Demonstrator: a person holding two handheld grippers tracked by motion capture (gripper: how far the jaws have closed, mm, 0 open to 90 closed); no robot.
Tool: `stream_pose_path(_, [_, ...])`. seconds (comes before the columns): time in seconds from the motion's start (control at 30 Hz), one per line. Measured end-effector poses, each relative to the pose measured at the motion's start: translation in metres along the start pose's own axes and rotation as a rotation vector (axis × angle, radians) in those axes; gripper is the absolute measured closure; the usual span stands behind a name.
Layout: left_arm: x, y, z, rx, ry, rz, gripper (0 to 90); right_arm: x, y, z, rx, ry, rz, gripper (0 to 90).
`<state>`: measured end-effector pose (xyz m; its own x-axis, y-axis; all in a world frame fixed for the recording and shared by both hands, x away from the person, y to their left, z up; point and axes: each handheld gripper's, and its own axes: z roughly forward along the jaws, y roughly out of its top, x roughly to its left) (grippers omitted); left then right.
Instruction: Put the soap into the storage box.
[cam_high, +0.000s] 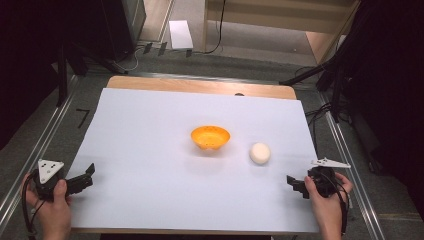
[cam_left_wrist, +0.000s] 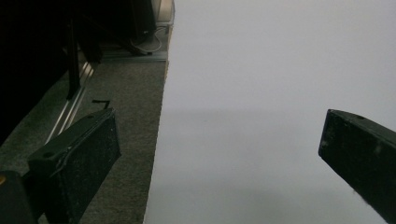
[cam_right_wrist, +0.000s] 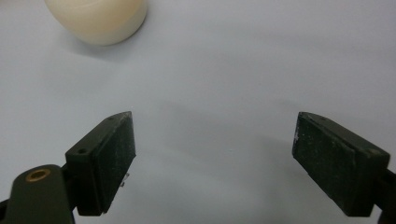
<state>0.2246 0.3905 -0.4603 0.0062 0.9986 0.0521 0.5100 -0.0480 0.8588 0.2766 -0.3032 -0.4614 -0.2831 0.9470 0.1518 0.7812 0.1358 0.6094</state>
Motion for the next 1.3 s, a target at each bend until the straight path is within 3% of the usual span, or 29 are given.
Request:
stream_pose_path(0.23, [-0.002,0.000,0.001,0.006,0.002,0.012,0.0,0.006,0.017,0.007,0.081,0.014,-0.012,13.2])
stream_pose_path(0.33, [-0.001,0.000,0.000,0.006,0.001,0.012,0.0,0.009,0.023,0.009,0.082,0.002,-0.017,13.3])
stream_pose_path(0.6, [-0.002,0.001,0.001,0.012,0.003,0.018,0.0,0.019,0.048,0.019,0.156,0.042,-0.049,13.3])
stream_pose_path(0.9, [-0.002,0.001,0.001,0.012,0.004,0.020,0.0,0.032,0.068,0.025,0.201,0.071,-0.079,13.3])
stream_pose_path(1.3, [-0.001,0.001,0.001,0.006,0.001,0.013,0.0,0.043,0.084,0.030,0.207,0.082,-0.104,13.4])
